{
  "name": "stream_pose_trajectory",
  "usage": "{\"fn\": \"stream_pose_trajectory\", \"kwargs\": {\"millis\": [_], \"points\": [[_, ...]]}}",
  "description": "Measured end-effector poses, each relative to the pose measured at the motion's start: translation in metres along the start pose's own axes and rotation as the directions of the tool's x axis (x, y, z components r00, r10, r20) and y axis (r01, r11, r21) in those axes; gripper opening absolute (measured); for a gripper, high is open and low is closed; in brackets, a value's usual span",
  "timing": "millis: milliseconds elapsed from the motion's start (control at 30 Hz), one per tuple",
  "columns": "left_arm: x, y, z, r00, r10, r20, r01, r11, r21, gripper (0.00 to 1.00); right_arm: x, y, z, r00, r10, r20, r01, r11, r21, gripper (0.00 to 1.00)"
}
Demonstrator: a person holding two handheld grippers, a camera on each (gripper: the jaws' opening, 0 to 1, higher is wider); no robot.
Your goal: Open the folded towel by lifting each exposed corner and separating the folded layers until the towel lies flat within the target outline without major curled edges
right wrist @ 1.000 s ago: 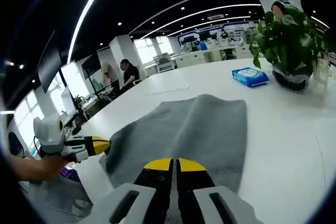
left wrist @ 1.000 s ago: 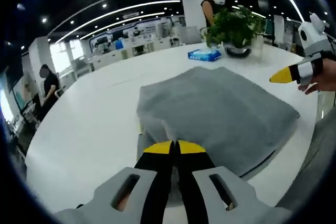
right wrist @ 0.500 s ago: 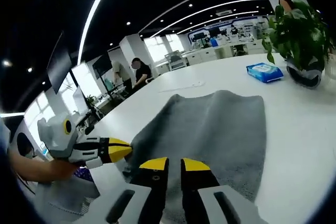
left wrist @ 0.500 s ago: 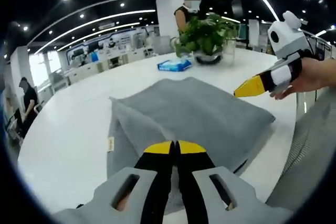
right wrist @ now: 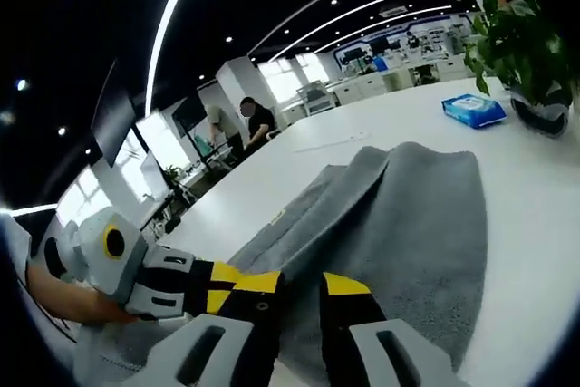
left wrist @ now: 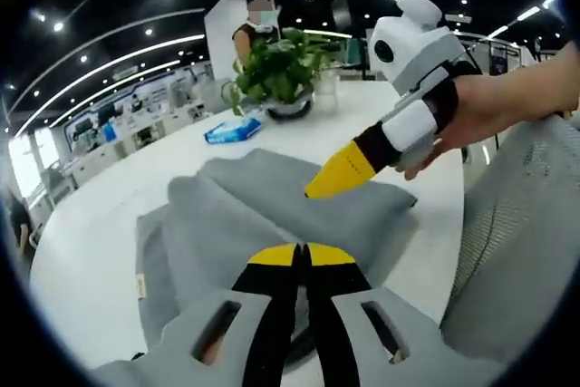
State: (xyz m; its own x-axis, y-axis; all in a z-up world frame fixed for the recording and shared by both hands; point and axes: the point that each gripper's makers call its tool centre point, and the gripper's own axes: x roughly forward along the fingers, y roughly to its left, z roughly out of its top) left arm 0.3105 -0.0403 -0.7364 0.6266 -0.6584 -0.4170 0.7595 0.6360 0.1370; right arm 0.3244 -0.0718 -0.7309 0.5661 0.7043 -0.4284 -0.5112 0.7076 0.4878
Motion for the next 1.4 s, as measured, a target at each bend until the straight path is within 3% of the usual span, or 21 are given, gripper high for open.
{"fn": "stream_pose_trajectory", "kwargs": {"millis": [167, 367, 667, 900, 1067, 1233, 1400], "points": [[0.0, -0.003, 0.006, 1.0, -0.013, 0.026, 0.014, 1.0, -0.006, 0.02, 0.002, 0.005, -0.002, 1.0, 0.022, -0.005, -0.022, 0.999, 0.029, 0.16], [0.0, -0.018, 0.013, 0.996, -0.073, 0.053, 0.072, 0.997, 0.011, 0.02, 0.004, 0.008, -0.004, 0.999, 0.046, -0.008, -0.045, 0.997, 0.069, 0.17], [0.001, -0.035, 0.017, 0.988, -0.144, 0.063, 0.142, 0.989, 0.026, 0.02, 0.007, 0.005, -0.013, 0.998, 0.028, -0.048, -0.025, 0.997, 0.068, 0.15], [0.002, -0.035, 0.013, 0.989, -0.143, 0.046, 0.141, 0.989, 0.034, 0.02, 0.007, -0.001, -0.016, 0.997, 0.012, -0.071, -0.004, 0.995, 0.103, 0.03], [0.002, -0.026, 0.012, 0.992, -0.112, 0.053, 0.112, 0.994, 0.014, 0.02, 0.003, -0.011, -0.011, 0.998, -0.041, -0.053, 0.045, 0.996, 0.076, 0.0], [-0.001, 0.007, 0.007, 0.999, 0.019, 0.04, -0.018, 0.999, -0.032, 0.02, -0.001, -0.017, -0.005, 0.998, -0.06, -0.031, 0.063, 0.993, 0.102, 0.0], [-0.006, 0.034, -0.006, 0.992, 0.129, -0.013, -0.129, 0.99, -0.062, 0.03, -0.002, -0.024, -0.005, 0.995, -0.092, -0.032, 0.095, 0.991, 0.096, 0.0]]}}
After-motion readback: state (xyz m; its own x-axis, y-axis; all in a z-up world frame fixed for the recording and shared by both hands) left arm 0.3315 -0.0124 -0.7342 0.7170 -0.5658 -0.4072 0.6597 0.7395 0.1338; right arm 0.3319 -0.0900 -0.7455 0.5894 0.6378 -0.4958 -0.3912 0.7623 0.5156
